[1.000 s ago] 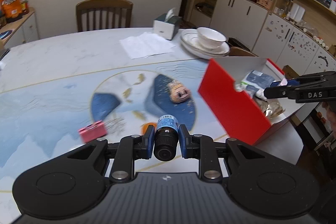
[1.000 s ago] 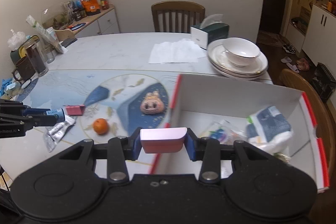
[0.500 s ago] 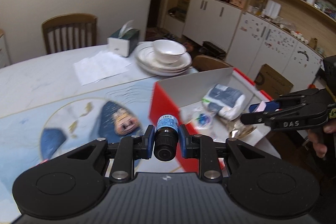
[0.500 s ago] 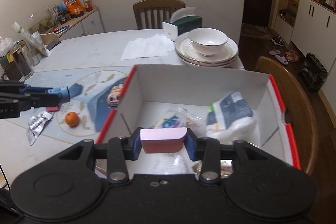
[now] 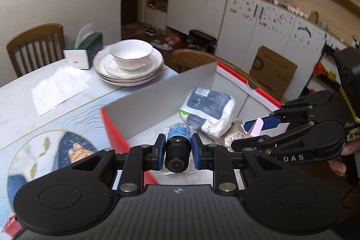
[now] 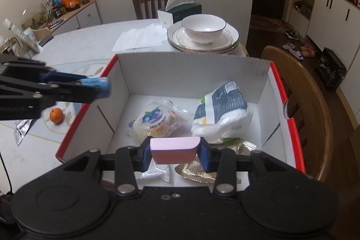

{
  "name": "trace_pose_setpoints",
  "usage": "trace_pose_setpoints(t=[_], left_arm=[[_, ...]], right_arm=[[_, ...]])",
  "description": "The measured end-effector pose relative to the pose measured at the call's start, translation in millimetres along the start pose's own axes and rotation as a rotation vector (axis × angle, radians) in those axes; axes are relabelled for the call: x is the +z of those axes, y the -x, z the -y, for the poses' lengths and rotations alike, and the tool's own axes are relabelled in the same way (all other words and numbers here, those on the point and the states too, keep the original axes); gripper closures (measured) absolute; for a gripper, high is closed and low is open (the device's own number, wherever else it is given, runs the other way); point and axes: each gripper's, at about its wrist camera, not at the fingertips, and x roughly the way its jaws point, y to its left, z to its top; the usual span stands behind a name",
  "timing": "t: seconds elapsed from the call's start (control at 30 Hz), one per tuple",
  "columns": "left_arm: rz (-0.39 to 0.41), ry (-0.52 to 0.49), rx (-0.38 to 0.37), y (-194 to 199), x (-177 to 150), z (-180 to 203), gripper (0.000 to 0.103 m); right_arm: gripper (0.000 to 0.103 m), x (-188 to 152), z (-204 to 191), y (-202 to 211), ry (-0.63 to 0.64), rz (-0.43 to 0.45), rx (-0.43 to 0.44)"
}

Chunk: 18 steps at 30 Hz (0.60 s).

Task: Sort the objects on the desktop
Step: 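Carry the dropper bottle and pink eraser with both grippers into the red box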

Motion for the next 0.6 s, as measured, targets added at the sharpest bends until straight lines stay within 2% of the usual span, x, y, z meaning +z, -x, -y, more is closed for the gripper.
trace_pose_setpoints(t=[0.17, 0.4, 0.5, 0.6], left_arm=[[-0.065, -0.018, -0.030, -30.7, 5.7, 9.5, 0.080], [-0.116, -0.063, -0.073, -62.2, 16.8, 22.5, 0.080], [-0.141, -0.104, -0.078, -76.0, 19.7, 29.9, 0.080], [-0.181, -0.093, -0.090, -91.6, 23.5, 29.9, 0.080]], right_arm=[[0.063, -4.1, 2.5, -11.0, 0.017, -0.031, 0.013], [0.063, -7.7, 10.7, -20.0, 0.051, -0.046, -0.005], [0.063, -8.5, 16.7, -24.0, 0.051, -0.068, 0.018], [0.063, -10.8, 16.5, -25.2, 0.071, -0.082, 0.024]])
